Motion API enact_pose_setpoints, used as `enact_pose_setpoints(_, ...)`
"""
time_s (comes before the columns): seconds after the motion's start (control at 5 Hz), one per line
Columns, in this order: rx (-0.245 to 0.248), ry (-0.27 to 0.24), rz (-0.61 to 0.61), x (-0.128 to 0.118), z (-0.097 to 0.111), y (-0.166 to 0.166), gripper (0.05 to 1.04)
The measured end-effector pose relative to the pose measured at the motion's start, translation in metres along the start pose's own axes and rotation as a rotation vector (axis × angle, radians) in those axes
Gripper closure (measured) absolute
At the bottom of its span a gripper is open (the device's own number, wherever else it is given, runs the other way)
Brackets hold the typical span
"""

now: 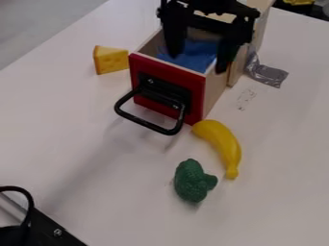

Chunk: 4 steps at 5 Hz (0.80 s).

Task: Open the drawer

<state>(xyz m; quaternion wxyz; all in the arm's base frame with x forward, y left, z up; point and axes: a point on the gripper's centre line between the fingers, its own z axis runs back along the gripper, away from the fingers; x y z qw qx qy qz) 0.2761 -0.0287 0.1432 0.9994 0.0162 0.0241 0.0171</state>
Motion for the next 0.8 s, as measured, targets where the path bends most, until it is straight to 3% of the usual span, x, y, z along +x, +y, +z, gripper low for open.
enact_pose_setpoints(0.2, 0.042, 0.038, -0.042, -0.0079, 0.0021, 0.0023, 0.085)
enact_pose_setpoints(0.8, 0.042, 0.038, -0.042, -0.0079, 0.0021, 0.0023, 0.085)
